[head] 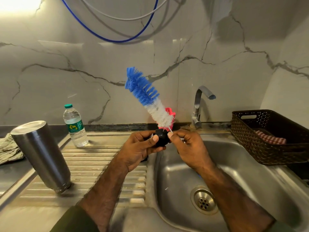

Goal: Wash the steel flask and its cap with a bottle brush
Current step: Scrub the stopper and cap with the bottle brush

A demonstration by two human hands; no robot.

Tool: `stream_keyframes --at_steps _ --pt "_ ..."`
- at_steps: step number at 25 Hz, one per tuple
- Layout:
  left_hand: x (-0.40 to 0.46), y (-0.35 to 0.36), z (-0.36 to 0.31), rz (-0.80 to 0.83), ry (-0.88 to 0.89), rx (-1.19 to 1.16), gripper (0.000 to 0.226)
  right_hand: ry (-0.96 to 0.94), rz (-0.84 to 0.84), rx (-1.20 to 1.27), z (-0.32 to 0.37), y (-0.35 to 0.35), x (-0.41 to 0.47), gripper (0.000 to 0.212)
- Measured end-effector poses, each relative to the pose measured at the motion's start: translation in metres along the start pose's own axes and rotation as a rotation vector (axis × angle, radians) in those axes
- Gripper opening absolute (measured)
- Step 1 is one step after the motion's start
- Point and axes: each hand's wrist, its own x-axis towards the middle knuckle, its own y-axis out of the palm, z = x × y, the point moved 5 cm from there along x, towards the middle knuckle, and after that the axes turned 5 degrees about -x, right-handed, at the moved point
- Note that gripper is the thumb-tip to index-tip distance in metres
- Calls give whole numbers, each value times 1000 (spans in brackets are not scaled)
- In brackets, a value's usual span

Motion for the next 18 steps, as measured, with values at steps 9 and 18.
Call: stream_keyframes --at_steps 9,18 --pt "4 -22 -17 -377 107 -330 30 32 -43 -81 8 -1 -6 35" --pt "-4 -46 -35 -547 221 -294 20 90 123 -309 2 -2 -7 18"
